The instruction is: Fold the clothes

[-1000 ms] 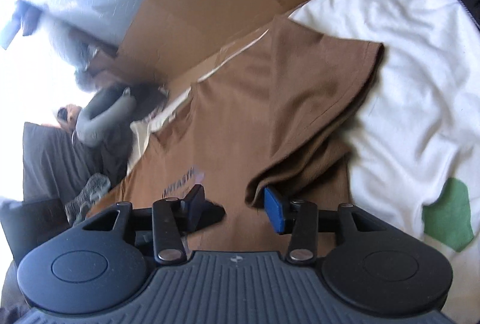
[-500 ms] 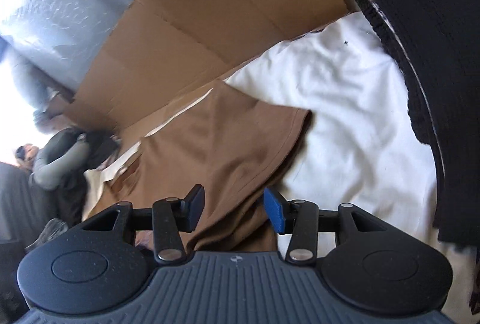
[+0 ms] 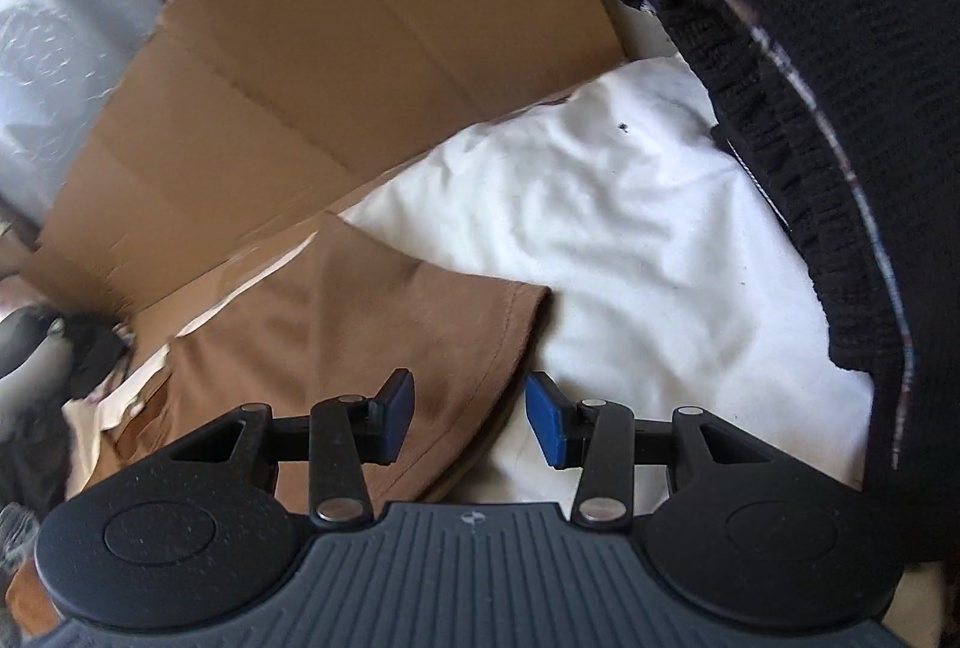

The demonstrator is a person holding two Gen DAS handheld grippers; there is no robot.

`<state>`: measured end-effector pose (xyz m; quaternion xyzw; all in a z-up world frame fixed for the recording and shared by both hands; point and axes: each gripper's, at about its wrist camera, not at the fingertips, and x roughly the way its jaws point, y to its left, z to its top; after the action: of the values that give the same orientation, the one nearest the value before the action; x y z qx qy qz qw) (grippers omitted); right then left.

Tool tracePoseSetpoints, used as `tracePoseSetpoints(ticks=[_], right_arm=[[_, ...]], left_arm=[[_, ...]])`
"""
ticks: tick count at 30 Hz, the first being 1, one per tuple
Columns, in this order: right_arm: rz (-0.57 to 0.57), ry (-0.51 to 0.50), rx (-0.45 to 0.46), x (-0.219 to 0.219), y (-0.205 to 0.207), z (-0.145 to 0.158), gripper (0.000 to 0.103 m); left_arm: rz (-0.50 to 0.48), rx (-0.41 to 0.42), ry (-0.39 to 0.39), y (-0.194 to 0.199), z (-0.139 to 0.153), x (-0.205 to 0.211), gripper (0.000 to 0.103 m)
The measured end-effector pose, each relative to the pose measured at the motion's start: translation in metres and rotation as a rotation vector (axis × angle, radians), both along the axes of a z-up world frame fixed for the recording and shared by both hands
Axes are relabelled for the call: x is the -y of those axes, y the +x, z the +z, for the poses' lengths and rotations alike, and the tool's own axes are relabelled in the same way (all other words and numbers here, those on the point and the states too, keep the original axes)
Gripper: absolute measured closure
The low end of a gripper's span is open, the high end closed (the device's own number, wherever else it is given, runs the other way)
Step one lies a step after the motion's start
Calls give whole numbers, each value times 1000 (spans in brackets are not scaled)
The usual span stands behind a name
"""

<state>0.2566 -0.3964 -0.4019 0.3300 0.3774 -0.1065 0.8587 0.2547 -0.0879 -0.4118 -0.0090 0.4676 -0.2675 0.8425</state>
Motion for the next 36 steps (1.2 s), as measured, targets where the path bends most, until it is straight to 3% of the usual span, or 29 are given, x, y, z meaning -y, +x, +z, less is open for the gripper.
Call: tracePoseSetpoints(ticks=[10, 12, 14, 17, 24, 30, 36], right_arm=[[-78, 81, 6, 9, 14, -15, 59], [-126, 115, 6, 12, 14, -19, 65], [-162, 135, 2, 13, 14, -21, 85], [-189, 181, 6, 16, 13, -22, 101], [-186, 212, 96, 11, 4, 4, 102], [-142, 198, 170, 4, 3, 31, 102], [-120, 193, 207, 0, 4, 47, 102]], left_arm=[[17, 18, -15, 23, 0, 6, 69], [26, 13, -31, 29, 0, 8, 71], [37, 0, -54, 36, 0, 10, 71], [4, 22, -45, 46, 5, 22, 72], [-59, 72, -13, 89, 14, 52, 87], [-35, 72, -16, 126, 12, 75, 91], [-57, 80, 33, 144, 3, 99, 94]])
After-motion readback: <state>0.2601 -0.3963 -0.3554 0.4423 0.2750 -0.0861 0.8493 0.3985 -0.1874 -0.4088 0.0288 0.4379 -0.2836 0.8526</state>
